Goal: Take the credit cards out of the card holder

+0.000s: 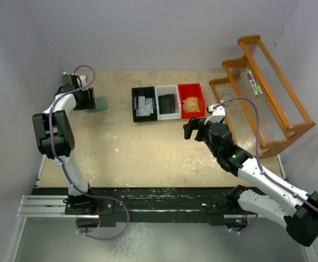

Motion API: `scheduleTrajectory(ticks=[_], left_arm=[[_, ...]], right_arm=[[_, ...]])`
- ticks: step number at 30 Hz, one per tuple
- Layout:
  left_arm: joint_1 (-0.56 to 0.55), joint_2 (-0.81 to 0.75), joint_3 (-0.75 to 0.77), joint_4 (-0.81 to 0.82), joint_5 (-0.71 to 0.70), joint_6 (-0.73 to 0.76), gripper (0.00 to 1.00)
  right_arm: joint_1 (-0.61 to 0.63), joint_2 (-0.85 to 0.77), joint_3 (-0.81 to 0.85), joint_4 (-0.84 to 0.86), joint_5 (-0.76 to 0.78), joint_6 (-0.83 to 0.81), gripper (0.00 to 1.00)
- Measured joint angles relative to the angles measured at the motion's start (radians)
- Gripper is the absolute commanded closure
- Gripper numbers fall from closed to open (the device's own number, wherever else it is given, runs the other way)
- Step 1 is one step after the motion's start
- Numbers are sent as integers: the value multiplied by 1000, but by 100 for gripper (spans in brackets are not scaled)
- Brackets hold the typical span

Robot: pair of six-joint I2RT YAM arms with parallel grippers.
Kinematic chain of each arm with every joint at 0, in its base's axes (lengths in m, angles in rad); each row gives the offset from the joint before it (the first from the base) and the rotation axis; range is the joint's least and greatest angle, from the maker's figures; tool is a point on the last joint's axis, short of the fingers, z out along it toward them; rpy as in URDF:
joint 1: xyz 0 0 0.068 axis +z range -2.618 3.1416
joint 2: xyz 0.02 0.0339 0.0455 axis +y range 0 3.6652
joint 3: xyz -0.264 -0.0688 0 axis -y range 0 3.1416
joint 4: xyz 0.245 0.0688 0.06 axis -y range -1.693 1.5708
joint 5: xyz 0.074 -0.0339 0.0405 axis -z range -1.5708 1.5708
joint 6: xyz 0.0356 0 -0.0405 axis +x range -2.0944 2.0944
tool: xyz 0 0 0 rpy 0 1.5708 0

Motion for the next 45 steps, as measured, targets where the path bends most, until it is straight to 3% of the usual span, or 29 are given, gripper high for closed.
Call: scheduleTrajectory(ticks=[8, 17, 27, 32, 36, 45], left_arm=[[0, 2, -28, 115, 8, -27, 46], [0, 77, -28, 179, 20, -52, 74], [1, 78, -26, 180, 53, -38, 86], [-4, 34, -81, 171, 114, 40, 88], [-37, -19, -127, 125, 123, 137, 73], [-92, -49, -102, 85, 101, 254, 2]], right_arm=[[40, 51, 0, 63, 1, -1, 4], [43, 87, 5, 100, 0, -1, 7], [43, 106, 43, 110, -21, -1, 8], [43, 106, 47, 117, -27, -1, 8], [43, 106, 48, 118, -28, -1, 6], [43, 140, 67, 123, -39, -1, 0]])
